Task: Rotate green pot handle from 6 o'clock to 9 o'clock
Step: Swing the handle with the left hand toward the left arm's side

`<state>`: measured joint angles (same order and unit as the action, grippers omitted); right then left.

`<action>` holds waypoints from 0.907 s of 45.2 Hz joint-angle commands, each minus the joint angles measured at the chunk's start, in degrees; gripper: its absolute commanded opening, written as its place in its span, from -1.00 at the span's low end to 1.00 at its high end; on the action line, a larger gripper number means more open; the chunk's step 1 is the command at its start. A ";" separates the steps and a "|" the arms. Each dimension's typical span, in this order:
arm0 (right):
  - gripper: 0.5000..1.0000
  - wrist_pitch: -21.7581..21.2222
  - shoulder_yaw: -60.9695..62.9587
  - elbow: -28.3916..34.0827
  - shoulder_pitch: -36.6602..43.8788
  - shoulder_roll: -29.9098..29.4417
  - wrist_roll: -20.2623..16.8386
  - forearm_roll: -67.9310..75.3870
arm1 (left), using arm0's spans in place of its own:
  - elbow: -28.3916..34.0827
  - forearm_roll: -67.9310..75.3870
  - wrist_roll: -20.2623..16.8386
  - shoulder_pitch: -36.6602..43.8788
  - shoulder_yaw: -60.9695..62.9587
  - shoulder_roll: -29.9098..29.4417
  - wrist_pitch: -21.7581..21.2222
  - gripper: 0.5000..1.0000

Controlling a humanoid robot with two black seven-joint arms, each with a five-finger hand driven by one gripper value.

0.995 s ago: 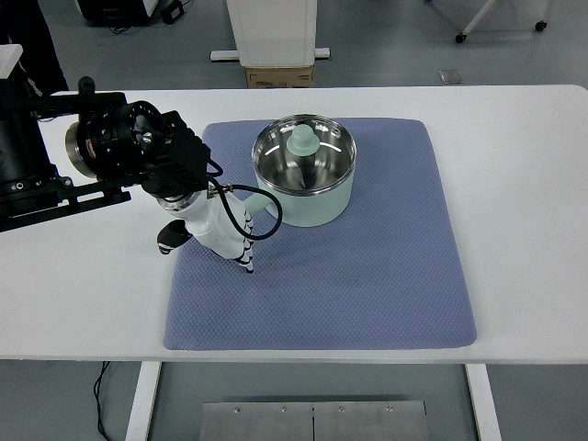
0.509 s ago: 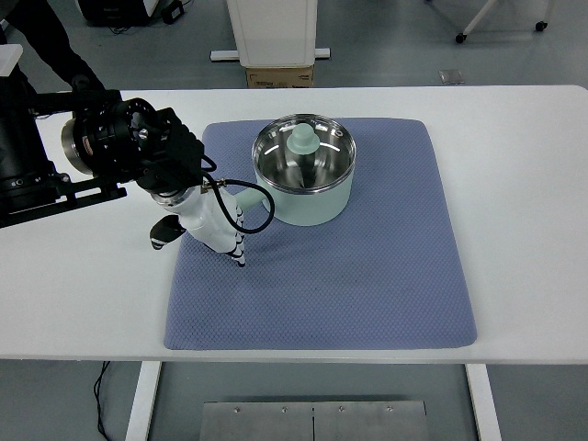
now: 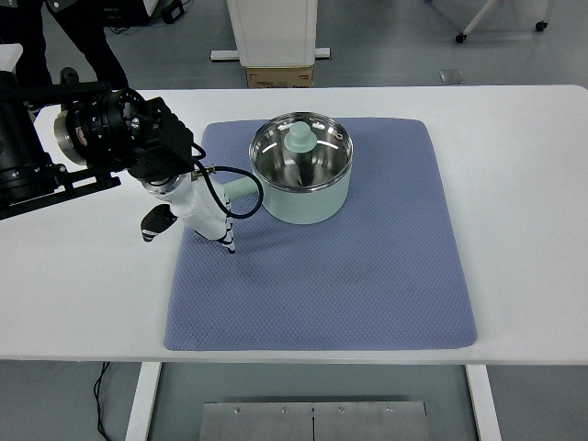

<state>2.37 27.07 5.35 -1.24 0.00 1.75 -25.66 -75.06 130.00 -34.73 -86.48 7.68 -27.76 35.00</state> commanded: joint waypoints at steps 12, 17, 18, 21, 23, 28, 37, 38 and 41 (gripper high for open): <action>1.00 0.00 0.00 0.01 0.01 0.00 0.01 0.00 | 3.86 0.00 0.27 -0.35 -0.03 -0.01 0.00 1.00; 1.00 0.00 0.00 0.01 0.01 0.00 0.01 0.00 | 5.27 0.00 1.77 -0.44 -0.03 0.17 0.00 1.00; 1.00 0.00 0.00 0.01 0.01 0.00 0.01 0.00 | 5.53 0.00 2.12 -0.44 -0.03 0.17 0.00 1.00; 1.00 0.00 0.00 0.01 0.01 0.00 0.01 0.00 | 6.06 0.00 2.47 -0.35 -0.03 0.25 0.00 1.00; 1.00 0.00 0.00 0.01 0.01 0.00 0.01 0.09 | 6.24 0.00 2.47 -0.35 0.05 0.25 0.00 1.00; 1.00 0.00 0.00 0.01 0.01 0.00 0.01 0.00 | 7.64 0.00 2.65 -0.35 0.23 0.43 0.00 1.00; 1.00 0.00 0.00 0.01 0.01 0.00 0.01 0.00 | 9.40 0.00 3.44 -0.26 0.32 0.78 0.00 1.00; 1.00 0.00 0.00 0.01 0.01 0.00 0.01 0.00 | 9.40 0.00 3.44 -0.18 0.32 0.78 0.00 1.00; 1.00 0.00 0.00 0.01 0.01 0.00 0.01 0.00 | 9.40 0.00 3.44 -0.18 0.32 0.87 0.00 1.00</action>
<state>2.37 27.07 5.36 -1.23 0.00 1.76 -25.66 -65.66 130.01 -31.29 -86.68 8.00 -26.95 35.00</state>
